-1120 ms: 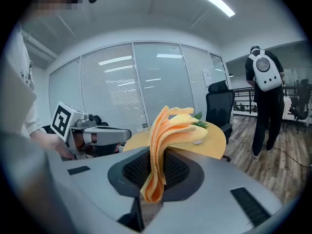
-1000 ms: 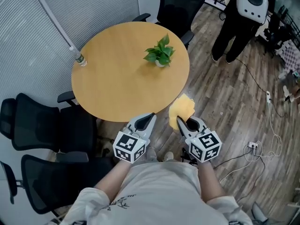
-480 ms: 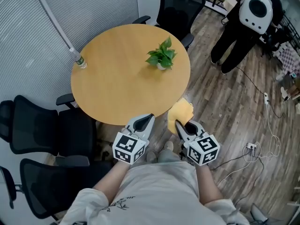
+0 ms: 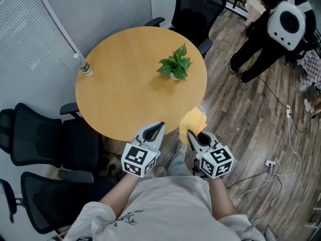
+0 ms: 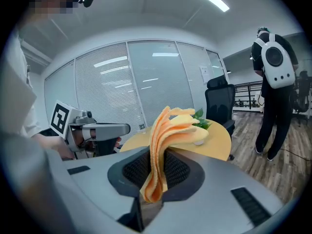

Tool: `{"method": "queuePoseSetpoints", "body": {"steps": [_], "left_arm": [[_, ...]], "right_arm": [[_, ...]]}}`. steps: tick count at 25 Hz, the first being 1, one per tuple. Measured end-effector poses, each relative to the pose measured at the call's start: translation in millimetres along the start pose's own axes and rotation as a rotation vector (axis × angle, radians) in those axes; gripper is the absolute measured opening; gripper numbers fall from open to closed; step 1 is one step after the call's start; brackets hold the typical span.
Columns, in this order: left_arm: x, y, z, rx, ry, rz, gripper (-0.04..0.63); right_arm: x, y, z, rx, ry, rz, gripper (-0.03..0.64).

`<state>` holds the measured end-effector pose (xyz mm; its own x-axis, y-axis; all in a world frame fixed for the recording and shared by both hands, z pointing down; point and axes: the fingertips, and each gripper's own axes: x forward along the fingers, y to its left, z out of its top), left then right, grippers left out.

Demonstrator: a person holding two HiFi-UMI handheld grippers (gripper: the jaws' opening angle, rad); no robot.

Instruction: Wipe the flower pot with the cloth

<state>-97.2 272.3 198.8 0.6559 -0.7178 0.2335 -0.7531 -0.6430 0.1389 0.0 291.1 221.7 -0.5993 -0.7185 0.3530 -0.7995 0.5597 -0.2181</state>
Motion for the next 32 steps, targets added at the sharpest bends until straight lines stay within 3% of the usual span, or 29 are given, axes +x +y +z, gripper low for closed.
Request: {"method": "queuePoseSetpoints", "body": {"steps": [16,32], "left_arm": [[134.7,49.7,51.3,-0.015,-0.038,0.057,0.011],[208.8,64.9,67.5,-0.027,-0.055,0.112,0.011]], "right_arm": [[69.6,-127.7,72.1,-0.073,0.004,0.011,0.051],[102.1,-201.8,96.8,-0.095,0.006,0.065,0.051]]}}
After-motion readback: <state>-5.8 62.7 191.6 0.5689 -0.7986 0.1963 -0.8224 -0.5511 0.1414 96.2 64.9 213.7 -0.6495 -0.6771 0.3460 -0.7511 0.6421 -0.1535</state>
